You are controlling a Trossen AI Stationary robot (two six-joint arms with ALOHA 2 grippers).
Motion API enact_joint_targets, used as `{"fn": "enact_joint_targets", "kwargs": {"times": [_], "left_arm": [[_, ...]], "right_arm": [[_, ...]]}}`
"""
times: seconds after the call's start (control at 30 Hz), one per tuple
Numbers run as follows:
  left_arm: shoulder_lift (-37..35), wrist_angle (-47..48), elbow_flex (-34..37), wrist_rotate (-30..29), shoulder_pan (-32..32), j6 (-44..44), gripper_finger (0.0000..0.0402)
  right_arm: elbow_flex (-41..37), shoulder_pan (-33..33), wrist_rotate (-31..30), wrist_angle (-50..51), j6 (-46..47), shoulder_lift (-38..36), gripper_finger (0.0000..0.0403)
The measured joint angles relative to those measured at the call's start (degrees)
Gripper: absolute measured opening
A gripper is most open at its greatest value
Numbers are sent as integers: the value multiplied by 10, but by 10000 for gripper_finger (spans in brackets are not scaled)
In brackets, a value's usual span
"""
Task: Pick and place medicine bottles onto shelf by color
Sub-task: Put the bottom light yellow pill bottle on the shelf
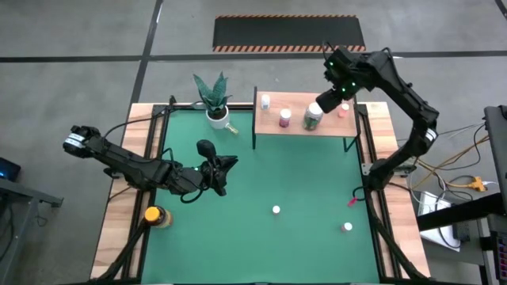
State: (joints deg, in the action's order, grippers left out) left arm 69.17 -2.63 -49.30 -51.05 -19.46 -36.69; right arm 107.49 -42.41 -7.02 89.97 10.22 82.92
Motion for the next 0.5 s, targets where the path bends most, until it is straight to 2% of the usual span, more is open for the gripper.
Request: {"fn": "enact_joint_targets", "kwargs": {"times": [0.23, 0.33, 0.5], "left_arm": [[0, 0, 0, 0, 0, 0, 33], [0, 0, 0, 0, 0, 0, 33], [0, 0, 0, 0, 0, 0, 33]], "right_arm": [[-27, -35, 7, 0, -27, 5, 114], [-43, -38, 31, 0, -42, 5, 114], [-78, -38, 30, 1, -48, 6, 114]]}}
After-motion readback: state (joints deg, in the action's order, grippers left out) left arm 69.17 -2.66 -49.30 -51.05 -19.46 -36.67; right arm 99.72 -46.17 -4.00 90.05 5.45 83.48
